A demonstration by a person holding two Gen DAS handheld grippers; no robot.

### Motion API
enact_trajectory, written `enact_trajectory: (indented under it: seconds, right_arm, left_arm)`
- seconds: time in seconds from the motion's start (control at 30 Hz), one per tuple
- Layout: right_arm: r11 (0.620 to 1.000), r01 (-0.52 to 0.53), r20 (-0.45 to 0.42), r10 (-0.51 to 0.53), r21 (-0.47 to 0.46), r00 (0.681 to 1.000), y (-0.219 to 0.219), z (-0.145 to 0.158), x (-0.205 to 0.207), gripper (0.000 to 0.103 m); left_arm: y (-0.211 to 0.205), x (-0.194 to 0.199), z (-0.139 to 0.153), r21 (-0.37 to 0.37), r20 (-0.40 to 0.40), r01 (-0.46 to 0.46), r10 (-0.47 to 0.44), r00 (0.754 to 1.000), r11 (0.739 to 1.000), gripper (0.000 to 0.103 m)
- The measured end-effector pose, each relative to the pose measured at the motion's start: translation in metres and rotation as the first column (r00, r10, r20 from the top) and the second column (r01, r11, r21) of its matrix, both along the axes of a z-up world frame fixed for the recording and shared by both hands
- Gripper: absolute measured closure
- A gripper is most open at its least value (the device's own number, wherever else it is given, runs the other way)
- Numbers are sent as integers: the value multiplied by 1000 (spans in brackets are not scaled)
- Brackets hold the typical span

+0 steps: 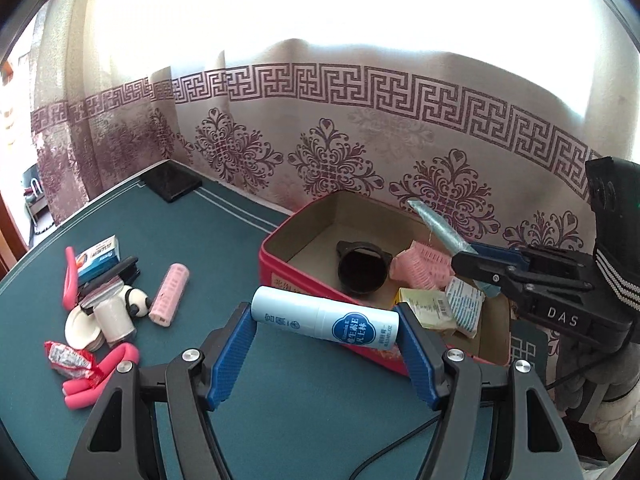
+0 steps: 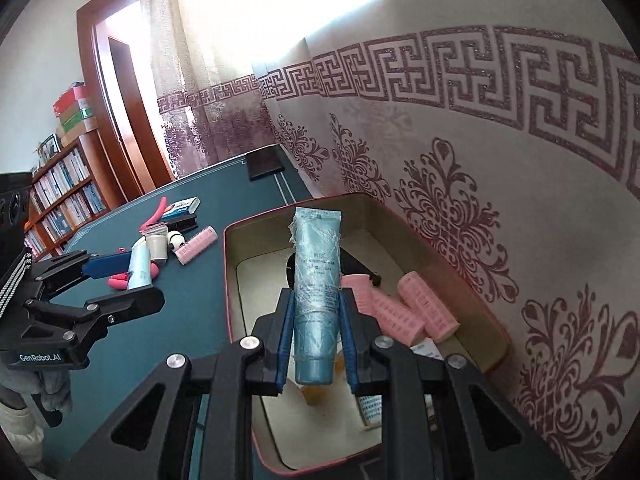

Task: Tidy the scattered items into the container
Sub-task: 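Carry the tube and bottle into the red tin box and release both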

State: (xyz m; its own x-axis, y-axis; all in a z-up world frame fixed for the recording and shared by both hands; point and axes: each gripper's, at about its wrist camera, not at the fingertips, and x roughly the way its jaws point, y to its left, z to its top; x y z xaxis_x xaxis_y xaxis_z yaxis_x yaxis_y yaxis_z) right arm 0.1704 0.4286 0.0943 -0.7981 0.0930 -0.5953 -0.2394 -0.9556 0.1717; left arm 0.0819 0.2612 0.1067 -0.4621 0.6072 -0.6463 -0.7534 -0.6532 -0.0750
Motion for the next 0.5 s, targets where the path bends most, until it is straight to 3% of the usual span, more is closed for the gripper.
enact_trajectory:
  seconds: [0.5]
  right_arm:
    - [999,36,19,-36,-33,999,21,-12,-3,79]
  left_arm:
    - [61,-32,-15,-45,17,73,-72,997,996,32]
